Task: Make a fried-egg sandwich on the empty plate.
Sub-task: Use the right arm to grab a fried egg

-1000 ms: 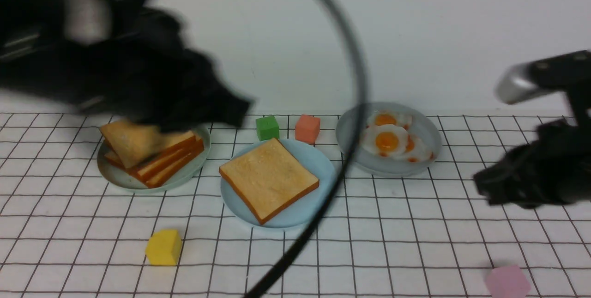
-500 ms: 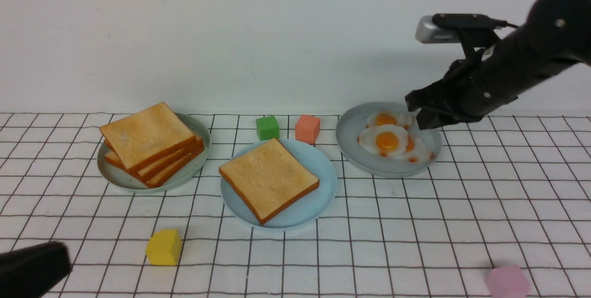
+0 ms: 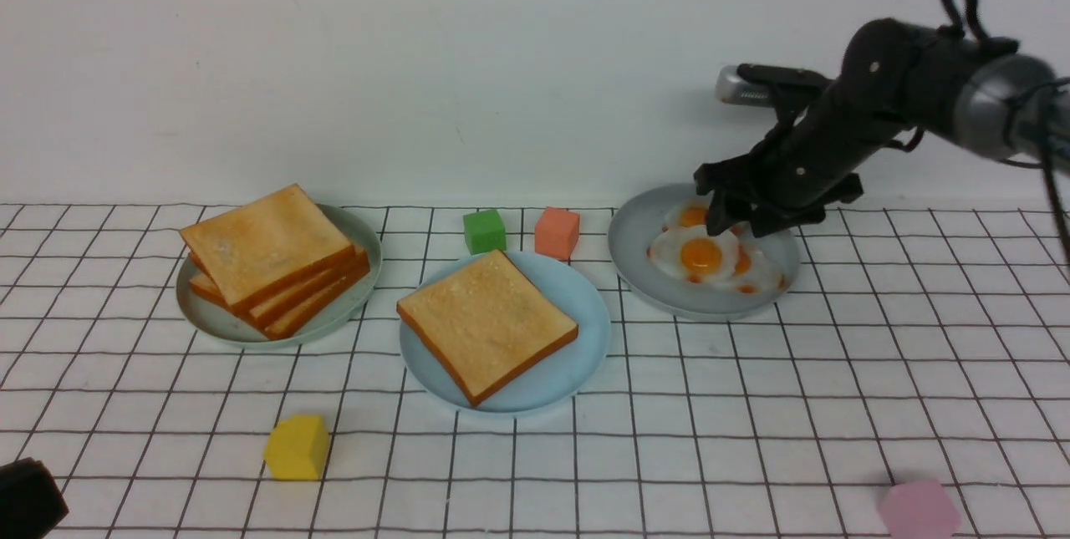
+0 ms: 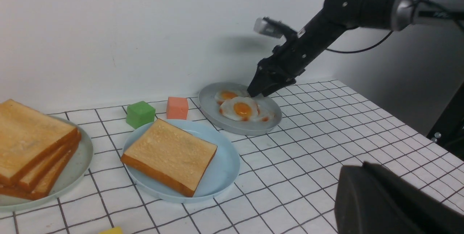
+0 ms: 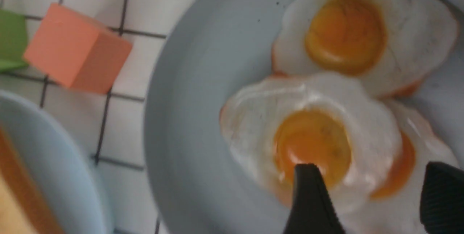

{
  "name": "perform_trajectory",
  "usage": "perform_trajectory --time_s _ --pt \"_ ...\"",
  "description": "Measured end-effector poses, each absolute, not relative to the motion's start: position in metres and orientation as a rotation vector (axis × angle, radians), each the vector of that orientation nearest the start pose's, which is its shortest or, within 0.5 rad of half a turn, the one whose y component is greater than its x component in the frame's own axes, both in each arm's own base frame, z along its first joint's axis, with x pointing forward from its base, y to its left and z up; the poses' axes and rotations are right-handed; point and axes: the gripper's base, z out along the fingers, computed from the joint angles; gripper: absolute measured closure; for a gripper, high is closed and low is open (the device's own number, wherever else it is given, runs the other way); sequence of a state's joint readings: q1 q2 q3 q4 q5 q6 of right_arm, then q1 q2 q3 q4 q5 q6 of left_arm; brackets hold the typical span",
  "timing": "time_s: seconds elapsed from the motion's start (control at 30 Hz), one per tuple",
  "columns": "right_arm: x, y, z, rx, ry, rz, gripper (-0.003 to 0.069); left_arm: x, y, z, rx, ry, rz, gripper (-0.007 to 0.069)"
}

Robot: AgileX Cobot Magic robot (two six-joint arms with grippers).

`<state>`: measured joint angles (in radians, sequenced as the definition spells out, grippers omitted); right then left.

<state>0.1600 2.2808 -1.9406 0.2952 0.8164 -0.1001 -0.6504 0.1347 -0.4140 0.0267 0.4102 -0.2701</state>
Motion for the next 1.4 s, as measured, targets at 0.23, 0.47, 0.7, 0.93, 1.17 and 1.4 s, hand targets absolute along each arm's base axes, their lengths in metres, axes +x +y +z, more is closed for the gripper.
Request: perform_trajectory --time_s 0.23,0.47,0.7,0.93,1.17,1.4 --pt "0.509 0.099 0.17 -0.107 2.619 0.342 0.0238 0.034 -0.025 0.304 0.326 1.641 -0.678 0.0638" --pt "0.512 0.099 0.167 -0.096 2.603 0.341 0.0238 0.034 -0.025 0.303 0.329 1.654 -0.675 0.0638" --pt "0.515 0.099 0.169 -0.092 2.573 0.334 0.0238 0.034 -0.025 0.303 0.329 1.654 -0.675 0.0638" --pt "0.517 0.099 0.166 -0.083 2.559 0.336 0.0238 0.034 -0.025 0.303 0.329 1.654 -0.675 0.0638" --pt "0.519 0.099 0.162 -0.074 2.555 0.342 0.0238 0.034 -0.025 0.303 0.328 1.654 -0.676 0.0638" --pt "0.519 0.1 0.162 -0.066 2.559 0.357 0.0267 0.034 -0.025 0.303 0.328 1.654 -0.676 0.0638"
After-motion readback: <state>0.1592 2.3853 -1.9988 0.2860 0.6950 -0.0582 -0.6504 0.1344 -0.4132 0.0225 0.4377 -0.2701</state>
